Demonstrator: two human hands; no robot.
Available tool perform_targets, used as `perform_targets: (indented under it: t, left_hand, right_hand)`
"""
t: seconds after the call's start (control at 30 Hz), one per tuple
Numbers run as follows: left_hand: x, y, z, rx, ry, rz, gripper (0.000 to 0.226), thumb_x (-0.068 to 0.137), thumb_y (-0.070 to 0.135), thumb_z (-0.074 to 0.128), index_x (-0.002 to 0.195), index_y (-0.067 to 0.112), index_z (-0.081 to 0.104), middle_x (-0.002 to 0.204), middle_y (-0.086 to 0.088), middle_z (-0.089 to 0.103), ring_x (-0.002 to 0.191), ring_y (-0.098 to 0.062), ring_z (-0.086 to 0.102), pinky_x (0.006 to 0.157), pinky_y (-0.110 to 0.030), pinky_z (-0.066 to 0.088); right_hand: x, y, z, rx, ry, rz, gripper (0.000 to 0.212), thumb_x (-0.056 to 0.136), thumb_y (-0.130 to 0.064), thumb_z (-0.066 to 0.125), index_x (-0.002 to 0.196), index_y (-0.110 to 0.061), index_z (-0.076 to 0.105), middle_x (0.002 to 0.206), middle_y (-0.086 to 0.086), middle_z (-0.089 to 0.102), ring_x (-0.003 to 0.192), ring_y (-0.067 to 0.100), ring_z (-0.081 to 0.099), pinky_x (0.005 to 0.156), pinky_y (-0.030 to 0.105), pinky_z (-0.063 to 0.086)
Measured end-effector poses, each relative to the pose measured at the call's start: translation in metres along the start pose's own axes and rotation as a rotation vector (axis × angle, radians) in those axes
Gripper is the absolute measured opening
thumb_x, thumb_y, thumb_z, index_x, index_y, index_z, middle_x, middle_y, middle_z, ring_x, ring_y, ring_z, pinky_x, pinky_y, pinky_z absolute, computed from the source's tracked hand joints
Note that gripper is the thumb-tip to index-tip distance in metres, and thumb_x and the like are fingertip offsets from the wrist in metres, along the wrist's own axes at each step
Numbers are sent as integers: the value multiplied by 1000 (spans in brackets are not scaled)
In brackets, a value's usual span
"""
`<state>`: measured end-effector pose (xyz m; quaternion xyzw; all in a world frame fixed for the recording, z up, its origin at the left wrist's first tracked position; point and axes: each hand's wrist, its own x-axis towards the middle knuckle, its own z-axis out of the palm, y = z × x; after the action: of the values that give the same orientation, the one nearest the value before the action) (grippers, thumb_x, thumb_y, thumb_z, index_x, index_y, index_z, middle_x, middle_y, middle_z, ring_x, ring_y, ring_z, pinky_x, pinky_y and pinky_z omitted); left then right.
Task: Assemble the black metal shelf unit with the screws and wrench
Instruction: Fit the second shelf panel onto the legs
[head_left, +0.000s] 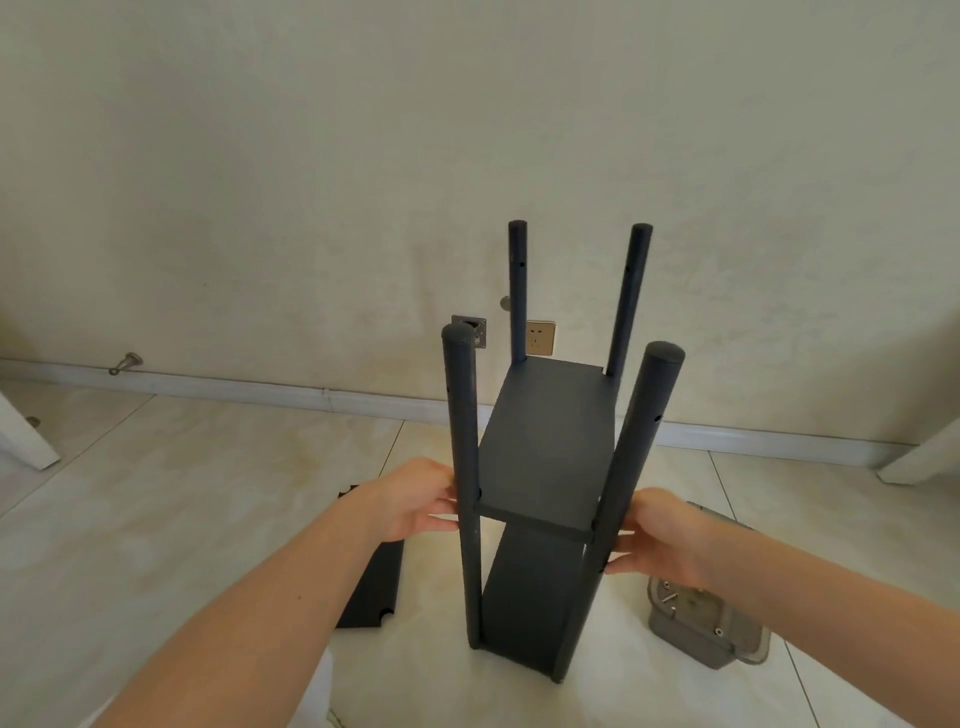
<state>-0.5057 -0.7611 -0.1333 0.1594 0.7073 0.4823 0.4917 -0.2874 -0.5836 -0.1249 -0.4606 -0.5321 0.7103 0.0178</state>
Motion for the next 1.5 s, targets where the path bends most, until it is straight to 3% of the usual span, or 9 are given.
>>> perform_targets:
  t: [0.13,0.2,0.33,0.57,0.73,1.0,1.13,1.23,1.5]
  left_hand:
    - [-4,-5,4,20,-130,-6,16,95,17,68,106,10,77,109,-12,76,101,-28,74,76,-37,61]
    - [-5,-7,4,43,-170,-17,16,92,22,72,102,12,79,110,-11,76,103,-28,74,78,-35,61]
    - [-10,-8,2,40,-241,-19,21,82,31,80,98,18,81,113,-9,75,107,-28,72,80,-32,60]
    - [-17,-10,6,9,-215,-5,20,94,21,71,110,10,73,110,-9,76,104,-26,73,78,-28,60]
    - [-21,-9,10,17,-184,-3,19,97,18,66,113,8,70,113,-10,76,104,-24,73,81,-29,60]
    - [-15,-18,19,74,-100,-12,17,100,16,61,114,8,65,119,-12,72,107,-21,71,93,-30,58]
    - [-9,-25,20,81,-70,-30,27,101,13,58,126,4,61,118,-11,71,106,-20,71,91,-29,57]
    - [-6,-27,19,81,-64,-39,30,101,13,59,129,3,60,115,-10,72,102,-18,72,88,-27,58]
    - [0,-36,18,64,-62,-39,32,101,14,58,131,2,59,120,-10,71,109,-20,71,97,-32,56]
  right_hand:
    - [7,-11,-22,-34,32,-53,33,102,-1,39,88,-3,68,78,14,72,70,32,72,63,49,59]
    - [9,-13,-27,-55,29,-54,27,102,-3,44,89,-2,68,72,12,73,66,31,74,58,45,59]
    - [14,-12,-27,-94,9,-56,22,101,-5,48,94,-2,69,77,13,75,70,32,75,59,47,60]
    - [19,-7,-25,-133,19,-54,17,101,-7,52,98,-4,69,94,16,73,82,35,74,67,50,60]
    - [23,-4,-28,-137,29,-48,18,101,-6,50,98,-4,68,83,12,76,77,33,75,62,47,60]
    - [26,2,-22,-155,61,2,17,102,-6,50,98,-4,66,100,17,70,87,34,72,68,43,60]
    - [27,5,-20,-147,47,26,16,102,-6,49,104,-3,64,104,18,68,89,33,70,73,44,60]
    - [26,6,-20,-134,40,35,15,102,-5,49,106,-2,63,106,19,67,91,33,69,74,44,59]
    - [31,10,-19,-129,32,33,21,103,-1,44,103,-1,65,104,18,68,89,31,69,77,45,59]
